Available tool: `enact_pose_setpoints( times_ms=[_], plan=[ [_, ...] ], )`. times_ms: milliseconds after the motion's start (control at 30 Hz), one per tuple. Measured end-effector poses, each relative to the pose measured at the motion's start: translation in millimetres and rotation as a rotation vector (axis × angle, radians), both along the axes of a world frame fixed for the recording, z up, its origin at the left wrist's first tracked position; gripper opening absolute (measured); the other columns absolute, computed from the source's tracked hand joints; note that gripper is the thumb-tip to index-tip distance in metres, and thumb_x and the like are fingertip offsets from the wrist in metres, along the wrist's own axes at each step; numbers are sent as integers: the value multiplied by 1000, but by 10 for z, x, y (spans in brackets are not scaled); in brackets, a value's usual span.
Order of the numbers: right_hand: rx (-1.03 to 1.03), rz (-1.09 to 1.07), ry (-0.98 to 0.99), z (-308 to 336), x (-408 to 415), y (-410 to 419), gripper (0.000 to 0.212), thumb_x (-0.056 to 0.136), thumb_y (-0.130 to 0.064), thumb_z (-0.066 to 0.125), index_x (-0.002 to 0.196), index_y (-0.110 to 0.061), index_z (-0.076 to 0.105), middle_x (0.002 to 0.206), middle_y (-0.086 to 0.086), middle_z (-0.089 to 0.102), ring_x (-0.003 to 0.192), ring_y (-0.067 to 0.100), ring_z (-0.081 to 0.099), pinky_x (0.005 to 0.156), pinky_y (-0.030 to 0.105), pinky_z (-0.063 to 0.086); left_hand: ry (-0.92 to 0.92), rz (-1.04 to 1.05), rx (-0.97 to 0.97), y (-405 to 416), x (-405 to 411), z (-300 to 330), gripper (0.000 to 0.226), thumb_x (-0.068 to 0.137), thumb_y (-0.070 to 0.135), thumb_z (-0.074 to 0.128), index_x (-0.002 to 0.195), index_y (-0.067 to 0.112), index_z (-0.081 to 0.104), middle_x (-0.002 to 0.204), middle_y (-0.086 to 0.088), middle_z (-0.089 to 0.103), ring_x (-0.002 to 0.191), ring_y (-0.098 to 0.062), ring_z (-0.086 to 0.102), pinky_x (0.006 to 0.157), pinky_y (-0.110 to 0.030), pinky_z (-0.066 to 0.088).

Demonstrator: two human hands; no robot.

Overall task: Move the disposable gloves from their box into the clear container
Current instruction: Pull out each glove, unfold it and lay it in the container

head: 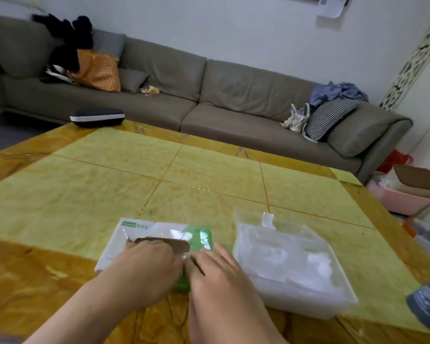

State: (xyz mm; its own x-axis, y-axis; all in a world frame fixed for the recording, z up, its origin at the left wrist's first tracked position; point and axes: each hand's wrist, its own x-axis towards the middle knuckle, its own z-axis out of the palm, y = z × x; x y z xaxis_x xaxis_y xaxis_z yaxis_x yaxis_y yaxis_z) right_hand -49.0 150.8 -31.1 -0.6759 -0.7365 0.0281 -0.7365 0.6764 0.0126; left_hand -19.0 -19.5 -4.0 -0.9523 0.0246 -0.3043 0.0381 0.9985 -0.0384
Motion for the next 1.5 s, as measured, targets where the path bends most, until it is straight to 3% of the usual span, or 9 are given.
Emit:
enact_pose_setpoints(
  times_ms=[267,400,500,733,867,1000,1200,1367,1500],
  plan=[
    [-192,-14,14,40,89,33,47,66,-24,59,109,-26,76,106,-12,70,101,9,63,113,22,42,379,344,382,-10,15,76,19,95,24,46,77,20,52,71,4,53,56,-16,48,59,-40,49],
    [-175,-21,43,58,121,34,50,59,-26,67,108,-25,78,105,-13,71,100,7,67,112,21,34,697,438,613,-135,85,200,3,93,31,68,96,30,69,96,19,67,83,1,63,66,-12,47],
    [-158,-32,2,60,120,34,51,60,-25,64,110,-23,77,106,-10,71,101,10,66,112,23,42,632,377,685,-197,102,176,36,84,40,80,109,39,54,104,24,57,95,7,55,72,-12,42],
    [-183,-25,-7,73,117,47,50,59,-26,65,107,-24,76,106,-10,69,100,10,62,103,19,46,782,426,751,-137,36,157,22,99,32,64,77,30,65,67,4,69,47,-12,54,46,-27,41],
    [-200,-11,-110,120,146,37,51,78,-18,45,126,-17,62,130,-6,55,123,18,51,113,15,24,736,511,1381,-9,140,402,24,92,46,70,91,23,77,84,-15,74,67,-40,63,69,-51,55],
    [-352,-124,-283,339,223,99,51,97,-27,51,147,-34,43,159,-27,15,143,4,33,120,25,30,595,563,1592,143,150,427,28,89,40,72,89,13,79,88,-15,77,78,-38,72,75,-40,53],
    [-1072,-268,-759,692,39,478,44,81,-39,72,123,-36,60,125,-15,66,121,1,62,107,35,50,462,536,1764,283,146,424,19,89,15,73,100,1,75,94,-18,78,83,-31,77,71,-30,56],
    [-1211,-225,-741,803,-87,586,26,97,-32,75,90,-7,73,88,16,76,89,37,73,88,46,59,316,354,1638,429,178,418,22,84,12,78,104,4,74,94,-17,78,90,-32,77,79,-36,59],
    [-1371,-310,-775,812,-145,676,22,99,-12,69,82,2,69,71,24,71,59,34,68,63,40,57,281,428,1840,363,138,380,35,76,17,89,99,-2,70,96,-18,75,82,-31,74,69,-34,60]
  ],
)
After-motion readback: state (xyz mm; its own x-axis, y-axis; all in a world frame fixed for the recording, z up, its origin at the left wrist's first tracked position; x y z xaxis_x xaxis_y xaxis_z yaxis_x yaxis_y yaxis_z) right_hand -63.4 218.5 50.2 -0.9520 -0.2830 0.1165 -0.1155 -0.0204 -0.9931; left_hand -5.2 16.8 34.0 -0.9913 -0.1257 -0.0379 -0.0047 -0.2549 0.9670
